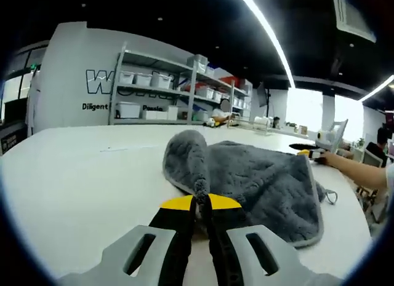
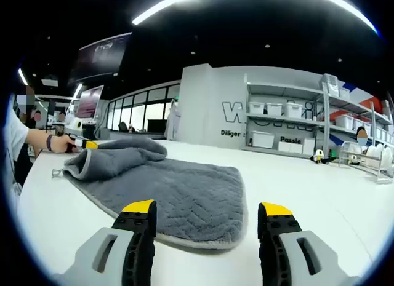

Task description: Open the folded towel by lifting each exposed corner and separating the folded layers until the towel lies flat within the target outline without major curled edges

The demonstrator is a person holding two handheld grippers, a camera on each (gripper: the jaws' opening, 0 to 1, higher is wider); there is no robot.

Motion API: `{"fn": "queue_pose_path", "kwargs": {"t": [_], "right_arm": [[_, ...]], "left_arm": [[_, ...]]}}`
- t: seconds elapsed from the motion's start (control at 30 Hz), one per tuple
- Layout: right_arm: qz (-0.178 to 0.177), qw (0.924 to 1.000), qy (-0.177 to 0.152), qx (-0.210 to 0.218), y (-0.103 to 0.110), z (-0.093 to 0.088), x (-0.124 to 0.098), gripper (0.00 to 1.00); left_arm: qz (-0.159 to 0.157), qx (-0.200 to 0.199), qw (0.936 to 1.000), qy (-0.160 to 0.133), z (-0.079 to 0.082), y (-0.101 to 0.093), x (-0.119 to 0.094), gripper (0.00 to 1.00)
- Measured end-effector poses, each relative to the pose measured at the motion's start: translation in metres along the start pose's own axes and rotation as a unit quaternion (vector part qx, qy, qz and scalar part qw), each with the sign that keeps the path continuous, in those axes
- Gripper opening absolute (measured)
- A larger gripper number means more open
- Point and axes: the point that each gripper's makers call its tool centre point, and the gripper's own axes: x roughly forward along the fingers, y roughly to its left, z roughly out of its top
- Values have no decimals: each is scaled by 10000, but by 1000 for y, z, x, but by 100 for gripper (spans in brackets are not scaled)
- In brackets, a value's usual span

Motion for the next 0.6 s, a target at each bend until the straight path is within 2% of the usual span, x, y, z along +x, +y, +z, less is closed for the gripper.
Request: {"fn": "queue_pose_path", "kwargs": {"t": [0.2,0.4,0.47,0.6], "right_arm": [[-10,10000,-19,25,1,1,0,66],[-20,10000,-21,34,2,2,0,66],[-19,10000,-29,42,2,2,0,66],[-32,9999,-67,71,1,4,-1,66]], "left_arm": [[169,-1,9999,28,-4,18,-24,7],[416,79,9991,86,-3,56,-40,7],[442,78,9990,87,-3,59,-42,7],[626,88,9979,103,-3,78,-57,7]]}}
